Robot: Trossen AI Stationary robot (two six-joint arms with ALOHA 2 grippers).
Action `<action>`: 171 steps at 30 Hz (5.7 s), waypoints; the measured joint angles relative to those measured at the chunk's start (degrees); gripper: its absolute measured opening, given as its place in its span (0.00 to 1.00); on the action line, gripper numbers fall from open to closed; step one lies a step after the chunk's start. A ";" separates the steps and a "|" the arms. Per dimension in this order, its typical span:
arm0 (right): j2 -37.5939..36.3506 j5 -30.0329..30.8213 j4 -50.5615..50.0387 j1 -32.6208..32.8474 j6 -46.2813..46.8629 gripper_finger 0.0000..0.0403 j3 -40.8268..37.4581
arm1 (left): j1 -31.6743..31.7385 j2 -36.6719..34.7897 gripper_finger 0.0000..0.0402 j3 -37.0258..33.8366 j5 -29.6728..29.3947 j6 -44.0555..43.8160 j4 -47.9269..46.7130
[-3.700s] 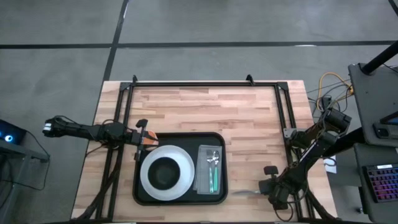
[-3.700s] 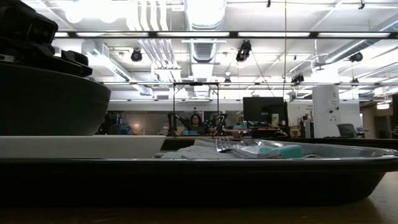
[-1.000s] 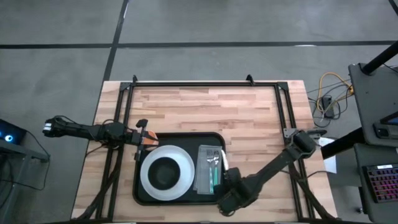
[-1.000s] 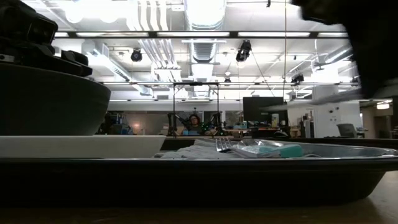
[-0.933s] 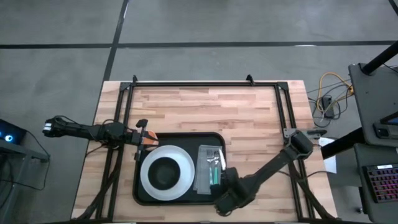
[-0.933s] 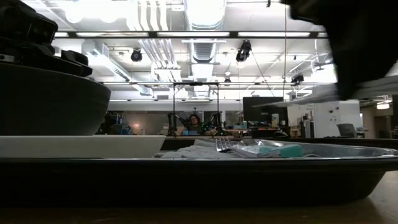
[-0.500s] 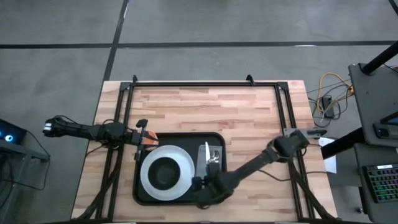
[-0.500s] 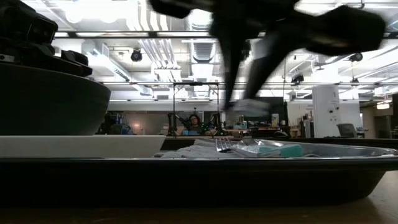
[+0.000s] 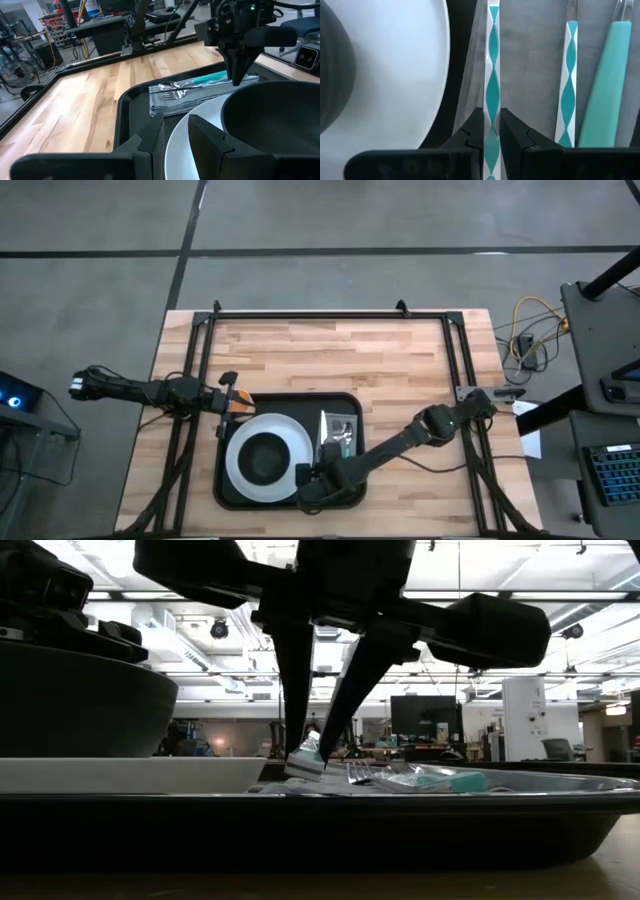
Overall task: Set up tray
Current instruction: Put the green knife to the left of the green fork on the gray napkin on the black tray, then return to Home Position
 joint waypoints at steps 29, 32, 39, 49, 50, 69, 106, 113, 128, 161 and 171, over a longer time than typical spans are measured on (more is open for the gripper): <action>0.24 -5.87 -0.36 -1.84 -0.46 0.06 -1.42 | 0.01 0.02 0.18 0.00 -0.01 0.00 0.00; 0.24 -6.63 -0.35 -1.93 -0.48 0.06 -1.44 | 0.00 0.02 0.18 0.01 0.01 -0.01 0.00; 0.24 -6.77 -0.26 -2.17 -0.55 0.08 -1.71 | -0.01 0.02 0.18 0.01 -0.01 0.00 0.00; 0.24 -9.18 0.48 -2.80 -0.17 0.26 -2.31 | 0.01 0.02 0.18 0.01 -0.01 0.00 0.00; 0.24 -9.17 0.49 -2.82 -0.22 0.27 -2.32 | 0.01 0.02 0.18 0.01 0.01 0.00 0.02; -0.79 -8.35 1.35 -2.83 -9.43 0.33 6.95 | 0.01 0.02 0.18 0.01 -0.01 0.00 0.02; -2.16 1.08 13.57 -14.01 -70.86 0.31 7.63 | -0.01 0.02 0.18 0.01 -0.01 0.00 0.02; -2.90 -3.91 16.20 -17.36 -83.51 0.33 7.63 | -0.01 0.02 0.18 0.00 0.00 -0.02 0.02; -4.44 -9.27 13.55 -20.23 -100.65 0.30 7.61 | 0.01 0.02 0.18 0.01 -0.01 0.00 0.00; -70.34 -29.69 73.09 -26.03 -110.29 0.32 -87.93 | 0.00 0.02 0.18 -0.01 0.00 -0.01 0.02; -92.51 -30.84 80.44 -25.97 -112.54 0.32 -106.56 | 0.00 0.02 0.18 0.01 0.00 0.00 0.00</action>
